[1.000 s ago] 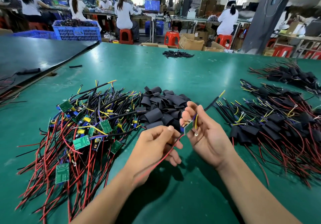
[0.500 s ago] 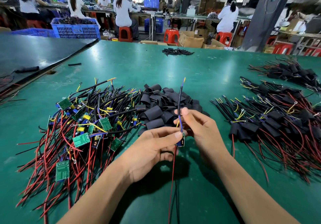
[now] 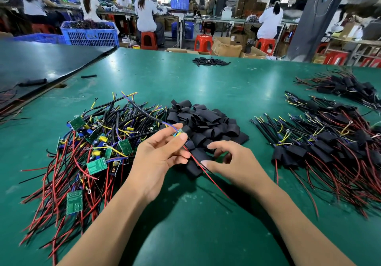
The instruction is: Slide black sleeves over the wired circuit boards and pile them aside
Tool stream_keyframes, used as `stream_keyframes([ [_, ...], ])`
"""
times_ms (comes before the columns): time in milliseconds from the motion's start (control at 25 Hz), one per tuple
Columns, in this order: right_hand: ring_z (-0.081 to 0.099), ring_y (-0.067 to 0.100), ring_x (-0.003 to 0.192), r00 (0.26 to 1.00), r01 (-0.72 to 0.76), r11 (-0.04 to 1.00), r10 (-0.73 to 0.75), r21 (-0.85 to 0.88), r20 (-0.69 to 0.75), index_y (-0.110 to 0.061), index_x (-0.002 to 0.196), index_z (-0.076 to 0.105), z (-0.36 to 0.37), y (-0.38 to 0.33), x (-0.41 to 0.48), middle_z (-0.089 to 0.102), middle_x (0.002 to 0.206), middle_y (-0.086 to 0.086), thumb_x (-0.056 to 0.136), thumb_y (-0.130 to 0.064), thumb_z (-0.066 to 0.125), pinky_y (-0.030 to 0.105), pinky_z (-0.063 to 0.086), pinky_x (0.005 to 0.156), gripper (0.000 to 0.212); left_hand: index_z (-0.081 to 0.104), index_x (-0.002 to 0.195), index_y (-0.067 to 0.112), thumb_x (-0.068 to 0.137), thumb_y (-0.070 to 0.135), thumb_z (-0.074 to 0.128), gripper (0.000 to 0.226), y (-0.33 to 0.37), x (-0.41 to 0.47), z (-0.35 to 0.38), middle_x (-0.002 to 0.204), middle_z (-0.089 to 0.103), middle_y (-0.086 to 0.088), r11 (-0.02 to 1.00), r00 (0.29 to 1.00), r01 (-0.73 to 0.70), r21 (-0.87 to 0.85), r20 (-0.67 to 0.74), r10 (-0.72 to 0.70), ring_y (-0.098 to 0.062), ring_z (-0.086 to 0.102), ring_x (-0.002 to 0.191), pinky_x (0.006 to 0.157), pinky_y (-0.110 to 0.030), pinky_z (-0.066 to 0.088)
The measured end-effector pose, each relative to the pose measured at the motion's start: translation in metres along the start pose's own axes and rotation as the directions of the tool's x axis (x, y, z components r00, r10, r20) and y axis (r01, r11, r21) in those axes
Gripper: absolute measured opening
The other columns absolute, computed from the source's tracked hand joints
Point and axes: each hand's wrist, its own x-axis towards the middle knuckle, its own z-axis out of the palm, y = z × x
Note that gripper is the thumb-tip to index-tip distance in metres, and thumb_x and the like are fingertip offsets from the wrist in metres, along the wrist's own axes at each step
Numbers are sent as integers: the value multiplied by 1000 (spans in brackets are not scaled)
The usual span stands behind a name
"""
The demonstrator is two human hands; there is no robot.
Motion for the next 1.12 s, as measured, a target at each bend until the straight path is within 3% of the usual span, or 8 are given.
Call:
stream_keyframes([
  [160, 54, 3, 96, 1000, 12, 975, -16, -223, -18, -39, 130, 58, 12, -8, -4, 55, 107, -19, 64, -80, 58, 30, 47, 87, 78, 67, 109, 3, 83, 6, 73, 27, -7, 0, 0, 65, 59, -8, 978, 996, -69, 199, -35, 77, -21, 56, 50, 49, -25, 48],
  [320, 58, 12, 105, 996, 20, 939, -50, -343, -78, -36, 129, 57, 24, -8, -8, 53, 107, -13, 71, -77, 50, 32, 49, 85, 71, 66, 101, 3, 87, 1, 72, 15, -16, -1, 3, 63, 61, -5, 926, 993, -107, 362, -8, 118, -23, 56, 46, 43, -28, 47],
  [440, 59, 11, 102, 993, 18, 977, -42, -213, -106, -27, 120, 67, 22, -4, -4, 56, 103, -11, 77, -62, 65, 31, 48, 87, 55, 66, 99, 4, 87, 4, 72, 14, -20, -1, 2, 67, 65, 1, 921, 997, -70, 382, -14, 82, -25, 58, 46, 42, -28, 48],
  [600, 58, 3, 98, 993, 23, 998, -29, -55, -111, -24, 115, 72, 17, -2, -2, 61, 102, -12, 76, -46, 78, 17, 43, 87, 45, 65, 100, 8, 88, 7, 72, 13, -23, -1, 0, 70, 68, 4, 920, 998, -25, 390, -35, 42, -26, 63, 49, 45, -28, 51],
  [720, 60, -3, 92, 981, 34, 996, -17, 85, -192, -26, 104, 76, 10, -4, -1, 67, 100, -13, 78, -37, 80, 5, 40, 79, 28, 63, 103, 9, 90, 8, 71, 15, -24, 0, -2, 75, 69, -1, 929, 997, -33, 369, -58, 59, -28, 67, 56, 51, -29, 54],
  [840, 66, 0, 81, 969, 54, 954, 21, 296, -246, -25, 88, 76, 0, -8, 0, 74, 88, -10, 84, -31, 77, 9, 45, 75, 7, 63, 103, 11, 91, 11, 70, 14, -23, 1, -3, 85, 71, -13, 944, 996, -25, 330, -75, 53, -32, 71, 62, 56, -32, 57],
  [960, 66, 4, 74, 977, 74, 906, 18, 416, -213, -27, 90, 76, -5, -13, -2, 74, 83, -11, 84, -32, 77, 15, 49, 73, 8, 61, 104, 12, 90, 12, 71, 16, -21, -1, 1, 88, 71, -19, 954, 998, -26, 300, -48, 42, -33, 73, 67, 57, -31, 57],
  [1120, 64, 3, 77, 987, 133, 936, -95, 326, -130, -38, 100, 75, 1, -16, -5, 74, 91, -16, 75, -50, 75, 11, 46, 72, 27, 58, 103, 10, 86, 11, 74, 24, -19, -4, 5, 87, 74, -9, 962, 996, -79, 262, -19, 87, -34, 73, 70, 59, -31, 58],
])
